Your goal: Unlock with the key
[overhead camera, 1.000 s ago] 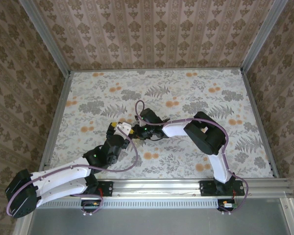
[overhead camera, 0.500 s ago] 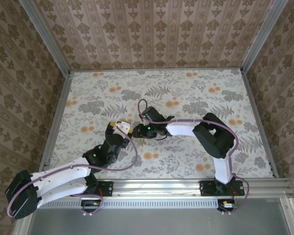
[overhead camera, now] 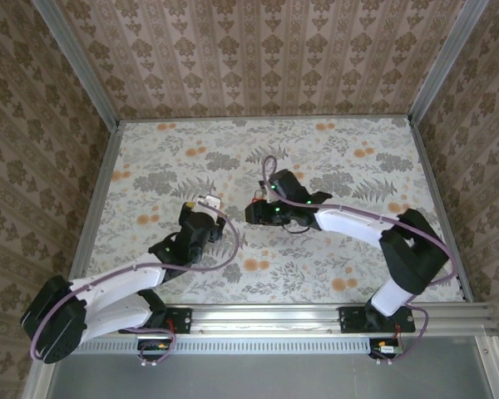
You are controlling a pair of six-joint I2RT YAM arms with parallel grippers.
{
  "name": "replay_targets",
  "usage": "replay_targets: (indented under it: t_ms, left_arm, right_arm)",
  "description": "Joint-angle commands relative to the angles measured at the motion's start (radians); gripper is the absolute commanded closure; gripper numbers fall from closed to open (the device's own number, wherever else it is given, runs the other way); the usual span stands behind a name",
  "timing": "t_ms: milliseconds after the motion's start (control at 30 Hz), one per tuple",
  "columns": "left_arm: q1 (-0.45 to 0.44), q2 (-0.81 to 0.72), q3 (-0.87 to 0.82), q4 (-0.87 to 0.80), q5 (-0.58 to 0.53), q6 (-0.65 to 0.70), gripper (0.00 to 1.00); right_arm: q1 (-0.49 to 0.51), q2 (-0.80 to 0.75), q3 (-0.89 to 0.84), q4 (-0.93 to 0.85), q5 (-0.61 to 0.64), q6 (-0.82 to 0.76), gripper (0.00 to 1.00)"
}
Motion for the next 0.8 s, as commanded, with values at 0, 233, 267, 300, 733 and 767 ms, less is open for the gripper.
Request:
replay_targets:
  t_ms: [0, 233, 267, 300, 733, 767]
  left_arm:
    - [0.054, 0.055, 0.047, -0.067, 0.088, -0.08, 0.23]
    - [0.064, 0.081, 0.044, -0.2, 0.154, -0.208, 0.26]
    - [0.064, 0.08, 0.044, -0.199, 0.162, -0.216, 0.26]
    - [0.064, 0.081, 0.053, -0.218, 0.157, -0.224, 0.26]
    - [0.079, 0.084, 0.196, -0.622, 0.034, -0.472, 0.28]
    - [0.084, 0.101, 0.198, -0.617, 0.035, -0.472, 0.28]
  right_arm:
    - [-0.051, -0.096, -0.06, -0.067, 0.035, -0.04, 0.53]
    - [-0.13, -0.167, -0.118, -0.071, 0.03, -0.053, 0.52]
    - [-0.134, -0.169, -0.121, -0.065, 0.029, -0.053, 0.52]
    - [-0.138, -0.167, -0.122, -0.064, 0.026, -0.053, 0.52]
    - [-0.165, -0.136, -0.141, -0.005, -0.018, -0.041, 0.52]
    - [-0.166, -0.132, -0.14, -0.004, -0.018, -0.041, 0.52]
